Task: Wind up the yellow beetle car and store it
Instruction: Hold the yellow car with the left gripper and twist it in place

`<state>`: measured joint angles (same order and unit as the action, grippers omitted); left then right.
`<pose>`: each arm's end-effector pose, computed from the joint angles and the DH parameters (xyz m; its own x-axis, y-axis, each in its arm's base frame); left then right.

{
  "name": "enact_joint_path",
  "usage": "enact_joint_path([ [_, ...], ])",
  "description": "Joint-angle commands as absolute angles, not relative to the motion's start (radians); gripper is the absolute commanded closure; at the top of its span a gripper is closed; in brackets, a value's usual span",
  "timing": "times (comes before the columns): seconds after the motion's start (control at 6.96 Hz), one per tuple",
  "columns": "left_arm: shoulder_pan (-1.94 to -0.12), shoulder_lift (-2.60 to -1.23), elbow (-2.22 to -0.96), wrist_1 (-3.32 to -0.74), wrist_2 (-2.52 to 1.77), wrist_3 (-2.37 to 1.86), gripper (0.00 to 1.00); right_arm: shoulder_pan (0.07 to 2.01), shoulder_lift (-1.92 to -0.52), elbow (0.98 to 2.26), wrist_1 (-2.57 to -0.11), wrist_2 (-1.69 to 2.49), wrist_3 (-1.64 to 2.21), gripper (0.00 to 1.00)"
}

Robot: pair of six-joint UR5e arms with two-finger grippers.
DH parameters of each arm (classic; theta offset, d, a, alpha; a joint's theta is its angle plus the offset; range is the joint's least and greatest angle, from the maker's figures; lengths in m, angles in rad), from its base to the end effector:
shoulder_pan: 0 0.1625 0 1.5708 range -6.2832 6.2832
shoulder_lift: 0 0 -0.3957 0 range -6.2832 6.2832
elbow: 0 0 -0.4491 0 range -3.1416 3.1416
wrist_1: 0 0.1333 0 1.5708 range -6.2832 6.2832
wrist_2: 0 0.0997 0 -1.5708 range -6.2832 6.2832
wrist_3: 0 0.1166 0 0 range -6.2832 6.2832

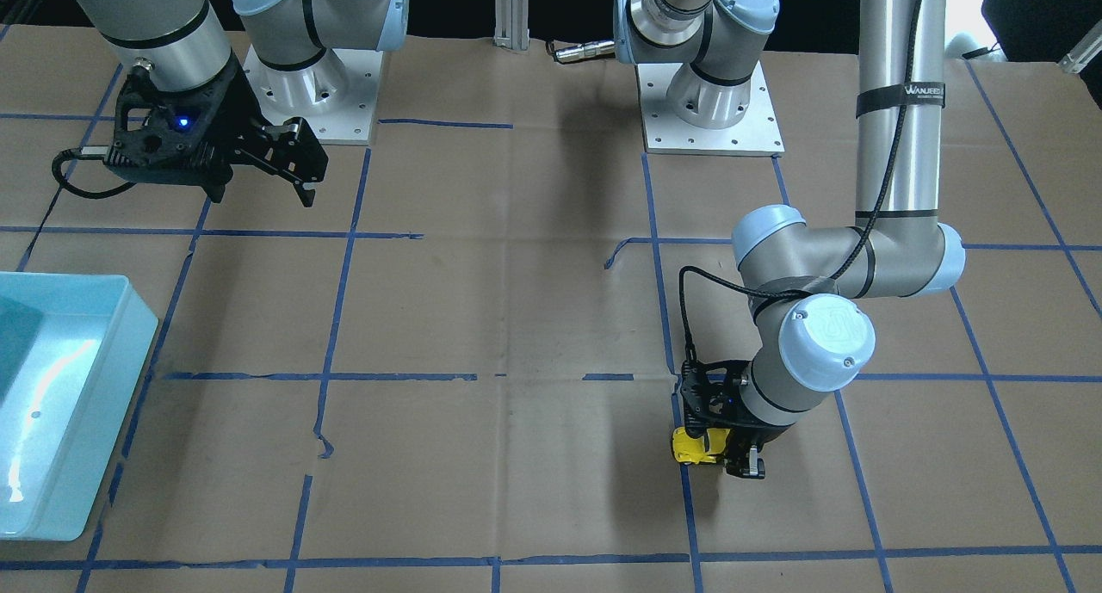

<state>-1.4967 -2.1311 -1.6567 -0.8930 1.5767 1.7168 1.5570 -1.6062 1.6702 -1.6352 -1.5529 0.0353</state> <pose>-0.0825 -0.6801 0.1139 0.0719 0.9970 -0.0304 0.9974 -0.0716 0.0104 0.1280 -0.5357 0.4127 -0.9986 0.0491 -0.0179 0.0491 0.9988 0.0002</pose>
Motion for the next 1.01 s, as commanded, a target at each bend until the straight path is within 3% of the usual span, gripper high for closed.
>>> enact_joint_path([
  [0.0, -1.494, -2.134, -1.655, -0.893, 1.578, 1.718, 0.90, 1.557, -1.606, 1.669, -1.635, -1.555, 0.035, 0.00],
  [0.86, -1.439, -2.132, -1.661, -0.891, 1.571, 1.749, 0.90, 1.555, -1.606, 1.670, -1.634, -1.560, 0.034, 0.00],
])
